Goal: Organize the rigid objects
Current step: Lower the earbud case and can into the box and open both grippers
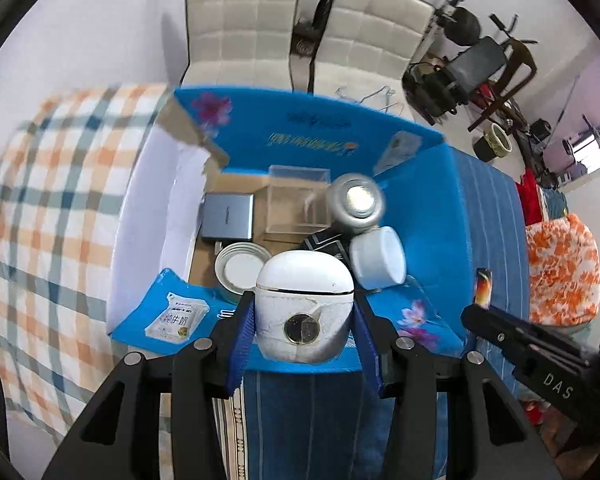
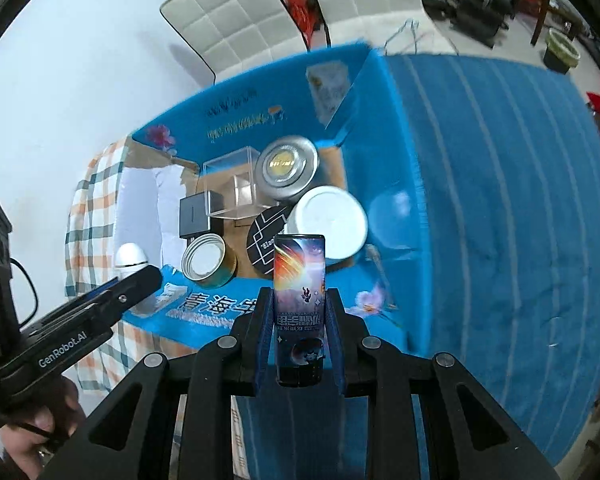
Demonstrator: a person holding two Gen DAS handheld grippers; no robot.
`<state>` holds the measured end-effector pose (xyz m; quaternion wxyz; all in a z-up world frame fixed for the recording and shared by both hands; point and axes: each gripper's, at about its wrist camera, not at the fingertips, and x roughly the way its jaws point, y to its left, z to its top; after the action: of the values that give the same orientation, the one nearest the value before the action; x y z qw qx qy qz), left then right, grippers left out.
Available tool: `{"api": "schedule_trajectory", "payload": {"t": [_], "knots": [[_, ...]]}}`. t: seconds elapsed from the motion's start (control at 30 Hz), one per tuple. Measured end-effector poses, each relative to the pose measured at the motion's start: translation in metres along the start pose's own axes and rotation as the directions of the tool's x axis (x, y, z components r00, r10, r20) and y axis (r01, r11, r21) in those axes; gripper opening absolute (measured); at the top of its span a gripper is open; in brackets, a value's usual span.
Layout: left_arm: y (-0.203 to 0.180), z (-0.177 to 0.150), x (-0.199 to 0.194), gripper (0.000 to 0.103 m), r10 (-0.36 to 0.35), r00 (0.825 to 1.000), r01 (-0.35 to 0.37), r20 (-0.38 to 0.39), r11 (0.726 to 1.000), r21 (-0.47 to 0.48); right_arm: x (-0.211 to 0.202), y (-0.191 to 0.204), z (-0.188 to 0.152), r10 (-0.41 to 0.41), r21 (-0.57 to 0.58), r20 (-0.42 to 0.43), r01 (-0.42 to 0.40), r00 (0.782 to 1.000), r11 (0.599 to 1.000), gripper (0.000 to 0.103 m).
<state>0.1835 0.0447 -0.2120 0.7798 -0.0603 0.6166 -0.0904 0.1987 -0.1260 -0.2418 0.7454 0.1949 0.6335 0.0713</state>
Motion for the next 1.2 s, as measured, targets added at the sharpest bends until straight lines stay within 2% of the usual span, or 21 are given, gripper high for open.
{"api": "schedule_trajectory", "payload": {"t": [0.2, 0.33, 0.7, 0.97, 1.2], "knots": [[0.028, 0.013, 0.043, 0.044, -0.052, 0.993, 0.046, -0.109, 0.997, -0.056, 0.055, 0.008, 0.012, 0.07, 0.064, -0.084, -0.065, 0.994, 0.996, 0.027], [0.037, 0.014, 0.069, 0.043, -0.098, 0.979, 0.083, -0.178, 0.993, -0.088, 0.077, 0.015, 0.015, 0.06, 0.063, -0.108, -0.054, 0.992, 0.997, 0.027], [0.041, 0.014, 0.106, 0.044, -0.18, 0.94, 0.153, -0.291, 0.982, -0.113, 0.107, 0.014, 0.026, 0.046, 0.073, -0.149, -0.036, 0.988, 0.997, 0.027], [0.05, 0.011, 0.124, 0.044, -0.17, 0.925, 0.139, -0.34, 0.984, -0.115, 0.124, 0.023, 0.029, 0.016, 0.039, -0.168, -0.009, 0.986, 0.999, 0.027], [0.06, 0.01, 0.125, 0.044, -0.143, 0.931, 0.111, -0.335, 0.987, -0.112, 0.135, 0.022, 0.035, 0.037, 0.053, -0.201, -0.027, 0.979, 0.998, 0.027]]}}
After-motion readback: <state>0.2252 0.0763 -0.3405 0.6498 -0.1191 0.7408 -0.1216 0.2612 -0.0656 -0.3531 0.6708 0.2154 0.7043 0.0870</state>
